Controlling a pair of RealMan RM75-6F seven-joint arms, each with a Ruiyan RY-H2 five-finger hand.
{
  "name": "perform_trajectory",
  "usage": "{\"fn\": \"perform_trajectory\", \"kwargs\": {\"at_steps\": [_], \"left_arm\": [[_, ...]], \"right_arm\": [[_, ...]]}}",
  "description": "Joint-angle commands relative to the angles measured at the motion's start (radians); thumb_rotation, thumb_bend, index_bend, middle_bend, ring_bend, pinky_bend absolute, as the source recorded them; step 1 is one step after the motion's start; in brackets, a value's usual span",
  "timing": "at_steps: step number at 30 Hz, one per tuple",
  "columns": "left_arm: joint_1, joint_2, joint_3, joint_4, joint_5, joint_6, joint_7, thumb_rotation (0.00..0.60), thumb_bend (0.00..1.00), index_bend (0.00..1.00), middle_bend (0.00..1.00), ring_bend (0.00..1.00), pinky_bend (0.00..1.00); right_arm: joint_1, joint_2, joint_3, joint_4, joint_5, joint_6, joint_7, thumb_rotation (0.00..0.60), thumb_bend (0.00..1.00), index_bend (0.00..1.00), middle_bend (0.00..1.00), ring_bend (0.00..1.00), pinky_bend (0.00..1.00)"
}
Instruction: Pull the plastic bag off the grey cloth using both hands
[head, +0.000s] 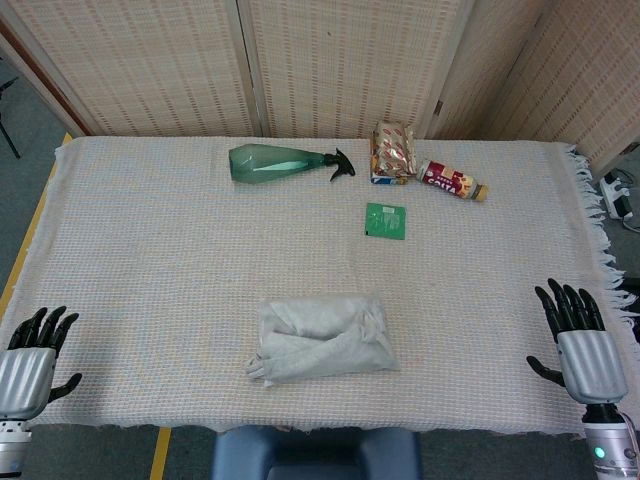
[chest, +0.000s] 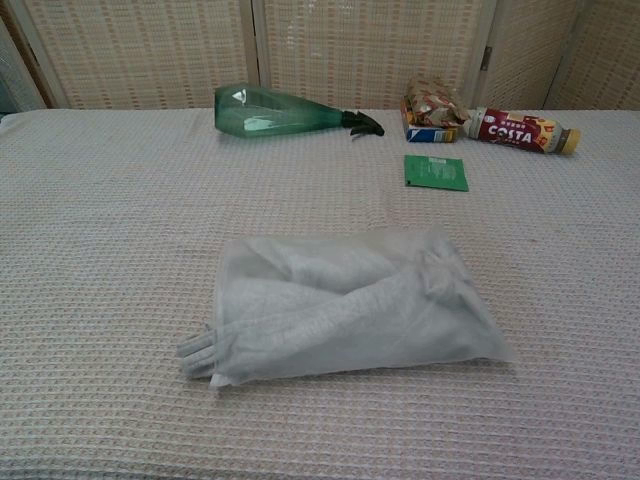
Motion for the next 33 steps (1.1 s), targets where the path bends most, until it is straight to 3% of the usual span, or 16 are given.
{"fn": "perform_trajectory", "kwargs": {"at_steps": [1, 8, 12, 15, 19, 22, 26, 29, 33], "left_arm": [[-0.001, -0.001, 0.002, 0.001, 0.004, -0.003, -0.002, 0.6, 0.19, 0.19, 0.13, 0.06, 0.18], [-0.01, -0.006, 0.021, 0.0, 0.016, -0.038, -0.03, 0.6, 0.19, 0.19, 0.13, 0.06, 0.19], [-0.02, -0.018, 0.044, -0.002, 0.073, -0.049, -0.112, 0.6, 0.19, 0.19, 0.16, 0.08, 0.27], [-0.024, -0.05, 0.071, 0.026, 0.146, -0.034, -0.192, 0.6, 0.19, 0.22, 0.32, 0.22, 0.44], [-0.022, -0.122, 0.106, 0.085, 0.246, 0.01, -0.318, 0.6, 0.19, 0.33, 0.71, 0.63, 0.8], [-0.017, -0.204, 0.117, 0.155, 0.294, 0.053, -0.4, 0.6, 0.19, 0.42, 0.92, 0.85, 0.97], [-0.018, -0.32, 0.109, 0.243, 0.328, 0.1, -0.477, 0.6, 0.2, 0.52, 1.0, 1.0, 1.0], [-0.04, -0.382, 0.111, 0.283, 0.33, 0.066, -0.502, 0.6, 0.21, 0.57, 1.0, 1.0, 1.0], [-0.07, -0.443, 0.102, 0.316, 0.317, 0.008, -0.472, 0.6, 0.24, 0.55, 1.0, 1.0, 1.0]], "right_arm": [[-0.001, 0.001, -0.001, -0.001, -0.001, 0.0, 0.0, 0.6, 0.01, 0.0, 0.0, 0.0, 0.0], [-0.005, 0.008, -0.005, -0.007, -0.013, 0.008, 0.006, 0.6, 0.01, 0.0, 0.0, 0.0, 0.0], [-0.009, 0.01, -0.011, -0.005, -0.027, 0.014, 0.007, 0.6, 0.01, 0.0, 0.0, 0.0, 0.0], [-0.011, 0.013, -0.007, -0.007, -0.021, 0.017, 0.015, 0.6, 0.01, 0.0, 0.0, 0.0, 0.0], [-0.011, 0.014, -0.006, -0.007, -0.025, 0.018, 0.016, 0.6, 0.01, 0.0, 0.0, 0.0, 0.0], [-0.01, 0.011, -0.006, -0.005, -0.023, 0.014, 0.011, 0.6, 0.01, 0.0, 0.0, 0.0, 0.0], [-0.006, 0.003, -0.004, -0.003, -0.016, 0.004, -0.004, 0.6, 0.01, 0.0, 0.0, 0.0, 0.0], [-0.002, -0.003, -0.005, -0.001, -0.012, -0.007, -0.015, 0.6, 0.01, 0.0, 0.0, 0.0, 0.0], [0.001, -0.003, -0.008, -0.001, -0.009, -0.018, -0.022, 0.6, 0.01, 0.0, 0.0, 0.0, 0.0]]}}
